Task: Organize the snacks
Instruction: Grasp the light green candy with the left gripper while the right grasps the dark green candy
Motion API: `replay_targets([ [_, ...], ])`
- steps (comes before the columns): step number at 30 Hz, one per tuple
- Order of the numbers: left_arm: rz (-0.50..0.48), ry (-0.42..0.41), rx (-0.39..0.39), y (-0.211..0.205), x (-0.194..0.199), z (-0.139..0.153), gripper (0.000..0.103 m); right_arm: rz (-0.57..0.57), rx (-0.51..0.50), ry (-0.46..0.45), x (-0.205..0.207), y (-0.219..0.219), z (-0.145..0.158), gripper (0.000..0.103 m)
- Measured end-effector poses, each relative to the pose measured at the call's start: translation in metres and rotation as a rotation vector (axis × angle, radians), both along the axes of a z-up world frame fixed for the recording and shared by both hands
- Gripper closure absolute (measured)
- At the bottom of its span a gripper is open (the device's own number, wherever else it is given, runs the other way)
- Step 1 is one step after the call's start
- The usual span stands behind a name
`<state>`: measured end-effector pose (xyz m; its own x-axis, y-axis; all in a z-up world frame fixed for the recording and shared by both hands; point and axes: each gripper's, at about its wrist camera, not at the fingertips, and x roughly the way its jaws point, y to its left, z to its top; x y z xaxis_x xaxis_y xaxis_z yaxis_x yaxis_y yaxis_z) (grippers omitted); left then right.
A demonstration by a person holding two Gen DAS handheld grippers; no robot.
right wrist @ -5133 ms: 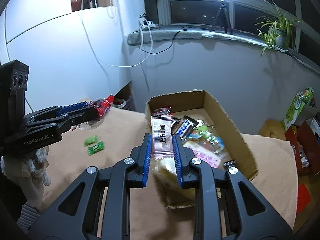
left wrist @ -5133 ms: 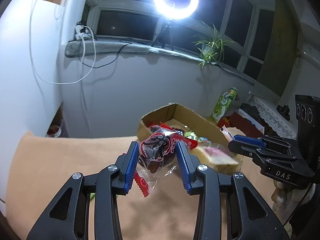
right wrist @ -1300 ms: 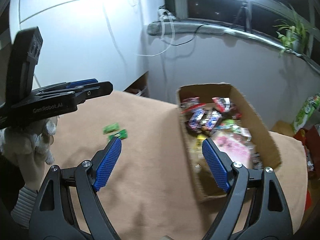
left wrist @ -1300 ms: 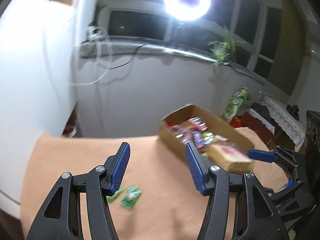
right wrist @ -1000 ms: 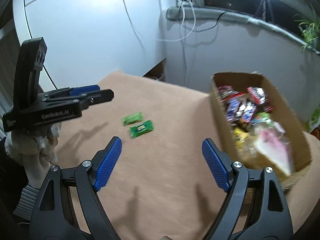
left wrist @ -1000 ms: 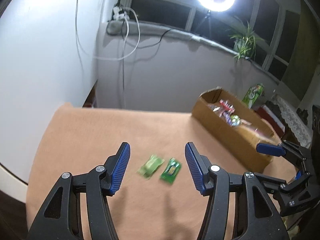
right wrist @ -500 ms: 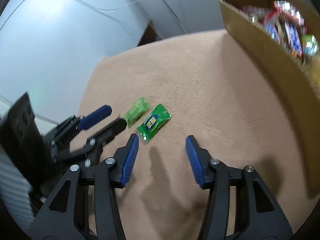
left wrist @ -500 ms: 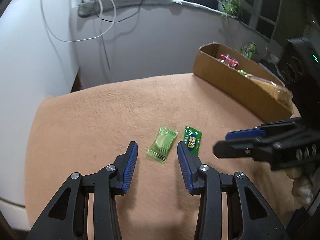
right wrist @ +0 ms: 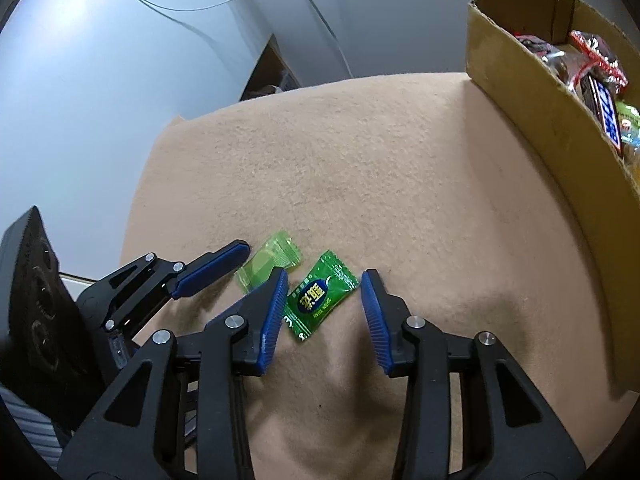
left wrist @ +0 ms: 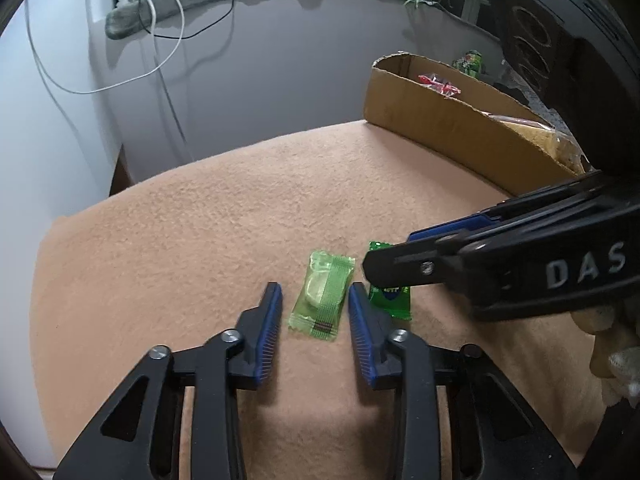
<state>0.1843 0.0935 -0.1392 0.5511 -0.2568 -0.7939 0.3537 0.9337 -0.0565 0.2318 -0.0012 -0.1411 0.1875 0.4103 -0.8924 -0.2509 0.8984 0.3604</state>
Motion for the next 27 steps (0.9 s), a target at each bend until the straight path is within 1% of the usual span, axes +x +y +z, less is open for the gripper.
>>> replay_targets([
  [2,-0.002,0.003,0.002,0.0,0.001,0.0,0.077,0.007,-0.039,0.0,-0.001,0.005,0.002,0.069],
  [4,0.004,0.003,0.0,0.002,0.001,0.0,0.082,0.0,-0.044,0.025,0.0,0.007,-0.001,0.07],
  [6,0.014,0.006,-0.014,0.006,0.002,0.0,0.083,-0.019,-0.034,0.065,0.002,0.006,-0.003,0.07],
  [11,0.016,-0.003,-0.007,0.011,-0.005,0.001,0.083,-0.055,-0.055,0.146,0.008,0.01,-0.006,0.07],
  [13,0.018,-0.004,-0.016,0.015,-0.007,0.002,0.083,-0.015,-0.106,0.132,0.008,0.017,-0.004,0.07],
  [17,0.029,-0.004,-0.044,0.027,-0.012,0.003,0.083,0.095,-0.191,0.011,0.011,0.034,0.003,0.07],
  [18,0.033,-0.006,-0.046,0.029,-0.013,0.004,0.083,0.127,-0.187,-0.019,0.012,0.037,0.004,0.07],
  [19,0.035,-0.007,-0.049,0.031,-0.015,0.004,0.083,0.172,-0.171,-0.025,0.013,0.041,0.004,0.07],
  [20,0.036,-0.006,-0.052,0.032,-0.016,0.003,0.083,0.2,-0.14,-0.007,0.016,0.043,0.001,0.07],
  [22,0.044,-0.005,-0.059,0.036,-0.018,0.003,0.083,0.211,-0.144,-0.014,0.021,0.047,-0.002,0.07],
  [24,0.051,-0.005,-0.066,0.038,-0.019,0.004,0.083,0.26,-0.131,-0.014,0.024,0.049,-0.002,0.07],
  [27,0.066,-0.004,-0.07,0.042,-0.02,0.004,0.083,0.284,-0.107,0.052,0.028,0.042,-0.001,0.07],
])
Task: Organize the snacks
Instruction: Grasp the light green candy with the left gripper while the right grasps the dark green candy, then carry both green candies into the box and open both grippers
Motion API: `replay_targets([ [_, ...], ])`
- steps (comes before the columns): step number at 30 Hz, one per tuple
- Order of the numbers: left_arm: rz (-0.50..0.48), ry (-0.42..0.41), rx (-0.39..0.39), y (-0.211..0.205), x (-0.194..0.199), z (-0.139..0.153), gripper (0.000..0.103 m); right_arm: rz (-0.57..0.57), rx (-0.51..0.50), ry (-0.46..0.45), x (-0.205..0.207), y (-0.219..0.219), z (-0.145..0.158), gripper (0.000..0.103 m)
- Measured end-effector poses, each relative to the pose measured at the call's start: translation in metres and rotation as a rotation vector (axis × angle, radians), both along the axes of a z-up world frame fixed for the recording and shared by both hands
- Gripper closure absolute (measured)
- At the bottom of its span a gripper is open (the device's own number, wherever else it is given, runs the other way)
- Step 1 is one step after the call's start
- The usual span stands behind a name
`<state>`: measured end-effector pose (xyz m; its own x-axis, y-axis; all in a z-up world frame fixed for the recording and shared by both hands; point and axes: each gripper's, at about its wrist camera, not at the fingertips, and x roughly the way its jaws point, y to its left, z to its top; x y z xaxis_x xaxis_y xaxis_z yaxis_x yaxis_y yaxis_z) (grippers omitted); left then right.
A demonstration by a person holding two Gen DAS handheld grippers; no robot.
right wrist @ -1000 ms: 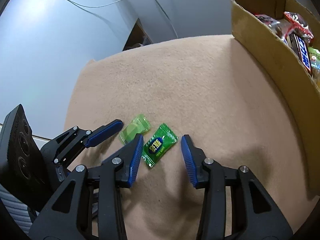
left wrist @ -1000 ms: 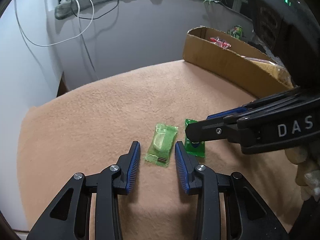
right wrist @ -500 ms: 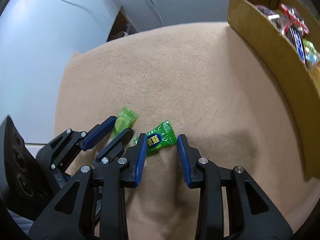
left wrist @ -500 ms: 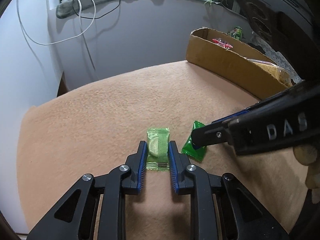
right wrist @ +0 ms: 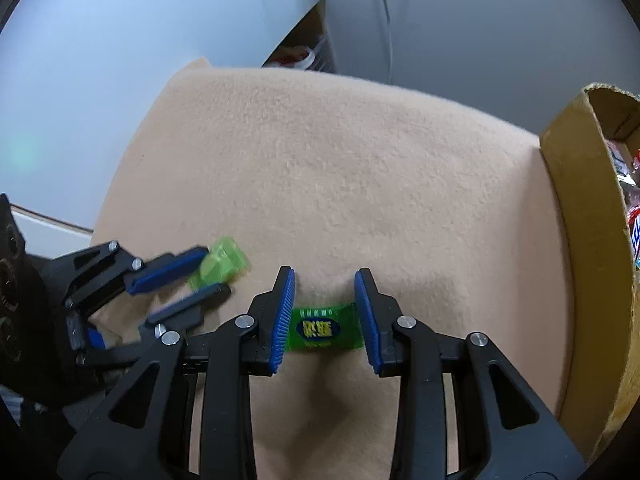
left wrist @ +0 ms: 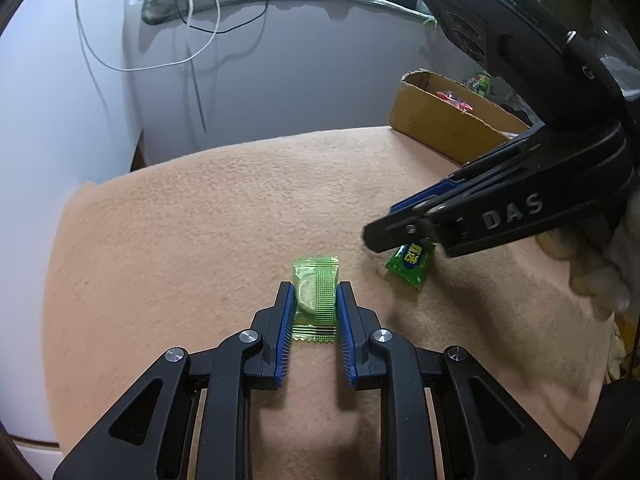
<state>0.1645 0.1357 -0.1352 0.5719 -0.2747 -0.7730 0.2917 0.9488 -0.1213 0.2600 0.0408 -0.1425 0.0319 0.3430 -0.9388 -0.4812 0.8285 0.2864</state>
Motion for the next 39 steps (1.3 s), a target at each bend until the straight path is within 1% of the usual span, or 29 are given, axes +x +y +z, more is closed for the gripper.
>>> replay_targets([
  [1,0.003,0.001,0.0,0.001,-0.001,0.0,0.083,0.016,0.01,0.029,-0.003,-0.004,0.0,0.07],
  [2,0.006,0.001,0.0,0.001,-0.001,0.0,0.083,0.037,0.006,0.039,-0.008,-0.009,-0.001,0.07],
  [6,0.009,0.005,0.005,0.0,-0.001,0.0,0.083,0.133,-0.003,0.005,-0.027,-0.007,0.002,0.07],
  [9,0.016,0.009,0.015,-0.001,-0.001,0.0,0.083,0.238,-0.072,-0.094,-0.044,0.006,0.004,0.069],
  [12,0.034,0.014,0.015,-0.001,0.0,0.001,0.084,0.308,-0.141,-0.185,-0.06,0.015,0.003,0.068],
  [15,0.058,0.023,0.001,0.002,0.001,0.003,0.084,0.341,-0.176,-0.239,-0.068,0.02,0.002,0.072],
  [16,0.069,0.024,0.001,0.004,0.001,0.005,0.084,0.346,-0.191,-0.261,-0.074,0.017,0.004,0.078],
  [19,0.089,0.018,-0.002,0.005,-0.001,0.011,0.084,0.316,-0.167,-0.255,-0.076,0.008,0.007,0.082],
  [23,0.088,-0.001,0.019,-0.005,-0.005,0.021,0.084,0.255,-0.105,-0.243,-0.077,-0.02,0.016,0.083],
  [26,0.084,-0.018,0.033,-0.013,-0.006,0.029,0.084,0.209,-0.057,-0.254,-0.073,-0.032,0.03,0.083],
  [28,0.079,-0.026,0.034,-0.02,-0.005,0.034,0.084,0.179,-0.026,-0.263,-0.072,-0.047,0.04,0.083],
  [32,0.051,-0.05,0.038,-0.044,0.0,0.047,0.084,0.124,0.019,-0.297,-0.069,-0.08,0.063,0.083],
  [33,0.043,-0.057,0.039,-0.051,0.002,0.05,0.084,0.11,0.026,-0.304,-0.063,-0.084,0.073,0.083],
  [35,0.026,-0.069,0.036,-0.064,0.007,0.056,0.084,0.068,0.036,-0.326,-0.058,-0.108,0.084,0.083],
  [39,-0.005,-0.097,0.024,-0.094,0.019,0.068,0.084,0.001,0.073,-0.347,-0.051,-0.138,0.1,0.083],
])
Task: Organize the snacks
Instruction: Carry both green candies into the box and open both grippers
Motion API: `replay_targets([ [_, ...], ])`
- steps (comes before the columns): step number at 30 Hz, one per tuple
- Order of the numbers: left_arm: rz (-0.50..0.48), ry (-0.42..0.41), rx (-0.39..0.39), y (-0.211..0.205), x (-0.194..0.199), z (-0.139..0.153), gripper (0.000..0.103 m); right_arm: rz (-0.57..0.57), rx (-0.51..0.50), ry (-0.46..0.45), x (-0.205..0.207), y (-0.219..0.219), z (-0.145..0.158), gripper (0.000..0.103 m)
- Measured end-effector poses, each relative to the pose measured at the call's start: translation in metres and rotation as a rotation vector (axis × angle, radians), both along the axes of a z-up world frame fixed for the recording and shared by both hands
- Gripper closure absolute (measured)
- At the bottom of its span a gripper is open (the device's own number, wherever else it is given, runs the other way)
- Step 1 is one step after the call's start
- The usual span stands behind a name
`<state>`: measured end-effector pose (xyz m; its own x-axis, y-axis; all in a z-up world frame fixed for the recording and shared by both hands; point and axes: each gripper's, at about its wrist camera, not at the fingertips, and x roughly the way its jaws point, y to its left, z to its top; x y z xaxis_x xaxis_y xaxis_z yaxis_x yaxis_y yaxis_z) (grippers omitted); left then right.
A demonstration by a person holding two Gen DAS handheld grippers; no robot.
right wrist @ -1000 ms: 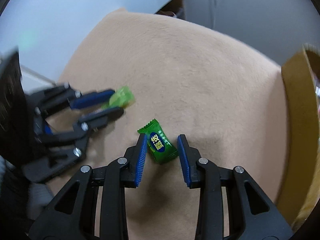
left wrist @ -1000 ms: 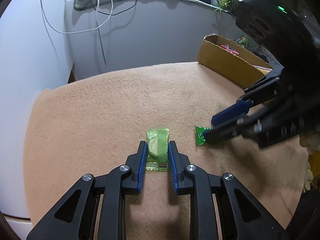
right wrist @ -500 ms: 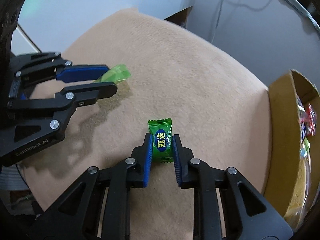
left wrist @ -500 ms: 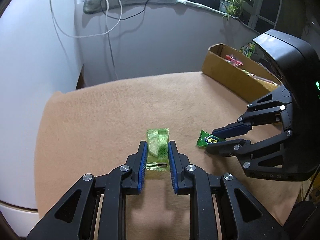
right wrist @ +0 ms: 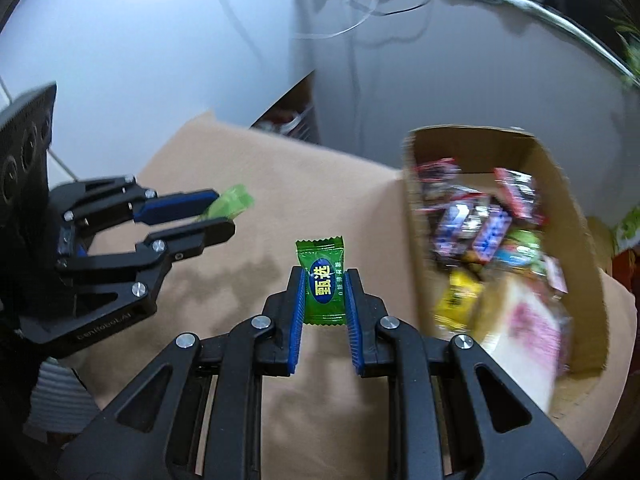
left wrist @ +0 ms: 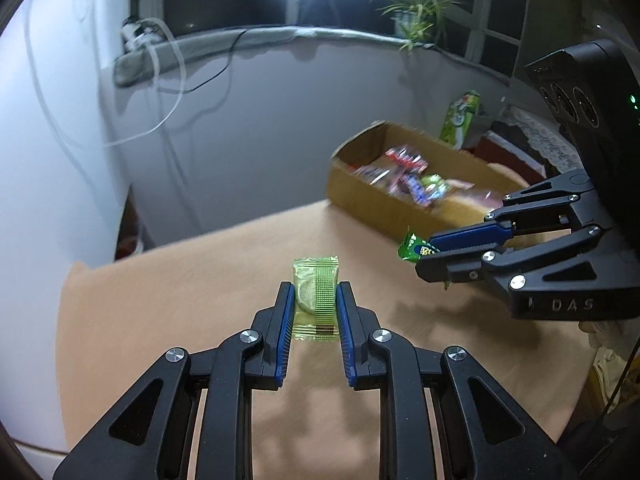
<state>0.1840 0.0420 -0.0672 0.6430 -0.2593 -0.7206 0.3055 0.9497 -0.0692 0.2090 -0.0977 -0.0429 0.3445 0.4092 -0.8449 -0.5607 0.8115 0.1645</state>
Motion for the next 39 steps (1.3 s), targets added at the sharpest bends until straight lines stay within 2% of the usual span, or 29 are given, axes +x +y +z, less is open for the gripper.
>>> replay_targets([
  [7,-0.055,-0.036,-0.015,-0.047,0.018,0.018,0.084,-0.089,0.005,-0.049,0.014,-0.052,0.019,0.083],
  [19,-0.13,-0.062,-0.035,-0.114,0.045,0.029,0.084,-0.188,-0.024,-0.039,0.045,-0.116,-0.009,0.083],
  [21,-0.137,-0.066,-0.034,-0.123,0.047,0.03,0.083,-0.189,-0.027,-0.038,0.046,-0.121,-0.01,0.081],
  [25,-0.136,-0.079,-0.035,-0.134,0.049,0.034,0.08,-0.207,-0.031,-0.055,0.044,-0.126,-0.01,0.055],
  [28,-0.127,-0.088,-0.033,-0.136,0.05,0.037,0.077,-0.219,-0.022,-0.058,0.042,-0.131,-0.008,0.054],
  [39,-0.111,-0.112,-0.029,-0.136,0.04,0.046,0.077,-0.237,-0.01,-0.084,0.028,-0.137,0.002,0.053],
])
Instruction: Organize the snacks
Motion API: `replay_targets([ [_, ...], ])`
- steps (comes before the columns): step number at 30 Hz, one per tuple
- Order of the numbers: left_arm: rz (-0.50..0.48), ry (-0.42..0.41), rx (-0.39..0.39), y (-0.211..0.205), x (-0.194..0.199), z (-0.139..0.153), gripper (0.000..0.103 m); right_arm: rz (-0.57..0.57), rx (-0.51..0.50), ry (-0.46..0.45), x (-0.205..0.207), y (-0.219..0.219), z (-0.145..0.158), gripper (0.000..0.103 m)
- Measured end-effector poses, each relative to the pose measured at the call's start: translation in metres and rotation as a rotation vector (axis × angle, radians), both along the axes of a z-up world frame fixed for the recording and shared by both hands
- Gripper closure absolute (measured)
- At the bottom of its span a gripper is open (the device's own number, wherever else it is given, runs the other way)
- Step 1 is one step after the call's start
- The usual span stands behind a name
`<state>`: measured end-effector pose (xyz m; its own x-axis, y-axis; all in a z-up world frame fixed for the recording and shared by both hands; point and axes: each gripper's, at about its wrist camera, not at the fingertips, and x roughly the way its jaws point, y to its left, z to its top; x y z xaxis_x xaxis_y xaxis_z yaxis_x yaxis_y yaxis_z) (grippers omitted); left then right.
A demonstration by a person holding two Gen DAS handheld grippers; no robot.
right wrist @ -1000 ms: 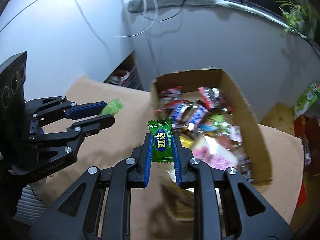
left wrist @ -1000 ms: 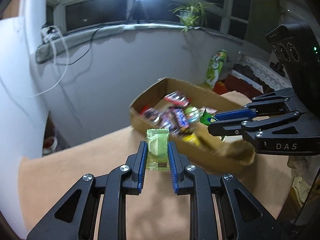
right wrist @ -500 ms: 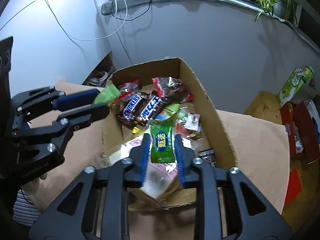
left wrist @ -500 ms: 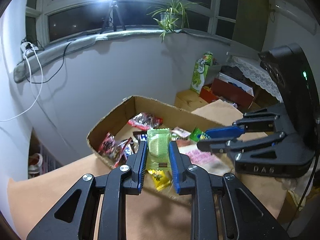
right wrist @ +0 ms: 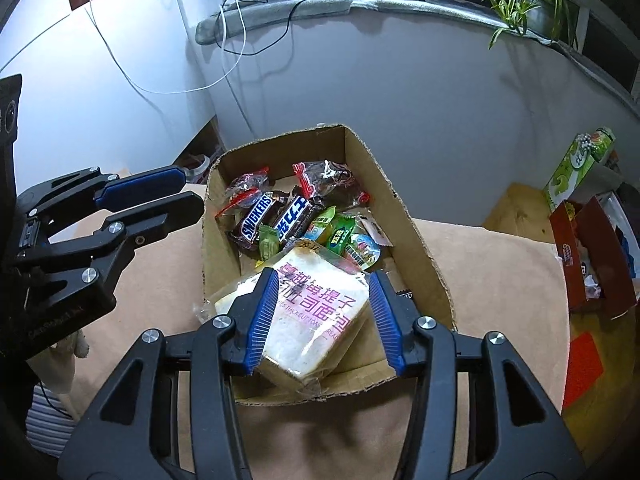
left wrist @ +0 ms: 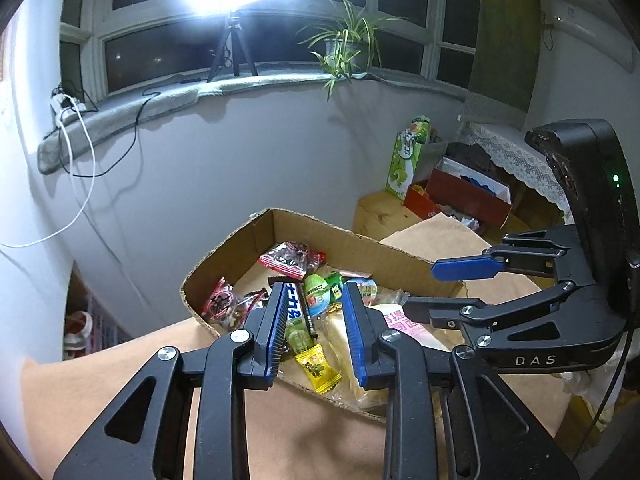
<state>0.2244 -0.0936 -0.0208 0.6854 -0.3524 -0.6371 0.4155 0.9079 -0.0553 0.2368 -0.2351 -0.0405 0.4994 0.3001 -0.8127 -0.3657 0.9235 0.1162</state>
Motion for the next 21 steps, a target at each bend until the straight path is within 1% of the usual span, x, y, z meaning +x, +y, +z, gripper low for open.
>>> replay_targets([
  [4,0.005,-0.016,-0.001,-0.001,-0.008,0.005,0.077,-0.008,0.002,-0.02,-0.009,-0.001,0.006,0.052],
  [6,0.006,-0.023,-0.001,-0.001,-0.013,0.007,0.076,-0.017,-0.002,-0.039,-0.015,-0.002,0.01,0.044],
  [7,0.009,-0.029,-0.001,0.0,-0.016,0.008,0.075,-0.023,-0.006,-0.055,-0.02,-0.002,0.012,0.037],
  [8,0.011,-0.033,-0.001,0.0,-0.019,0.009,0.068,-0.029,-0.008,-0.068,-0.023,-0.003,0.014,0.032],
  [9,0.014,-0.039,-0.001,0.0,-0.022,0.011,0.057,-0.034,-0.008,-0.084,-0.028,-0.003,0.016,0.03],
  [11,0.034,-0.058,-0.009,0.003,-0.03,0.014,0.046,-0.041,-0.007,-0.112,-0.037,-0.003,0.021,0.026],
  [12,0.042,-0.063,-0.011,0.004,-0.032,0.015,0.042,-0.047,-0.008,-0.125,-0.04,-0.003,0.023,0.024],
  [14,0.065,-0.074,-0.018,0.006,-0.038,0.017,0.037,-0.066,-0.017,-0.161,-0.049,-0.003,0.027,0.017],
  [16,0.09,-0.077,-0.034,0.01,-0.042,0.019,0.032,-0.079,-0.029,-0.193,-0.057,-0.003,0.03,0.013],
  [19,0.122,-0.079,-0.056,0.016,-0.05,0.021,0.03,-0.1,-0.05,-0.231,-0.068,-0.003,0.033,0.011],
  [21,0.14,-0.092,-0.046,0.016,-0.055,0.021,0.024,-0.117,-0.057,-0.25,-0.074,-0.006,0.035,0.009],
])
